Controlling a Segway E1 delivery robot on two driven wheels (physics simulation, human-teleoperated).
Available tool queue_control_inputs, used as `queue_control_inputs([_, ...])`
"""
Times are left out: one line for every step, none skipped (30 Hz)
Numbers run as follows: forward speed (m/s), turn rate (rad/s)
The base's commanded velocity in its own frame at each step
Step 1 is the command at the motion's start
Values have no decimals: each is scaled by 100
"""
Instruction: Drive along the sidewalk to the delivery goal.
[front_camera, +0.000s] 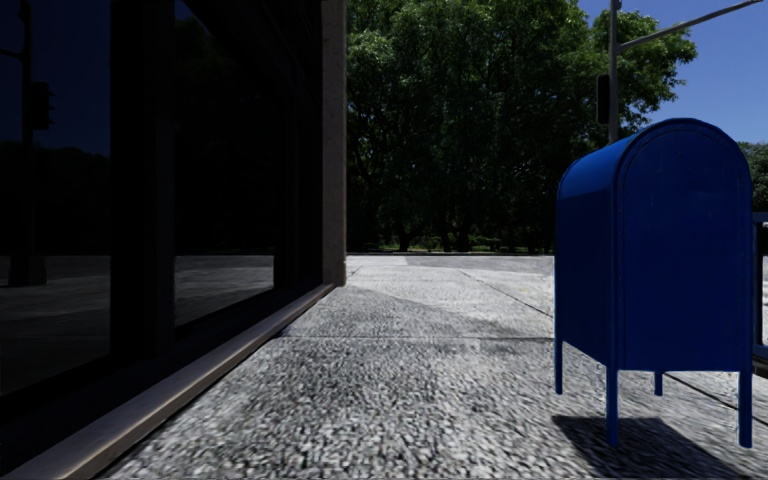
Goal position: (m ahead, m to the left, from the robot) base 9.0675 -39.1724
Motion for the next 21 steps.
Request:
queue_control_inputs([200, 0])
queue_control_inputs([200, 0])
queue_control_inputs([200, 0])
queue_control_inputs([200, 0])
queue_control_inputs([200, 0])
queue_control_inputs([200, 0])
queue_control_inputs([200, 0])
queue_control_inputs([200, 0])
queue_control_inputs([200, 0])
queue_control_inputs([200, 0])
queue_control_inputs([200, 0])
queue_control_inputs([200, 0])
queue_control_inputs([200, 0])
queue_control_inputs([200, 0])
queue_control_inputs([200, 0])
queue_control_inputs([200, 0])
queue_control_inputs([200, -53])
queue_control_inputs([200, -60])
queue_control_inputs([200, -62])
queue_control_inputs([200, -62])
queue_control_inputs([200, -72])
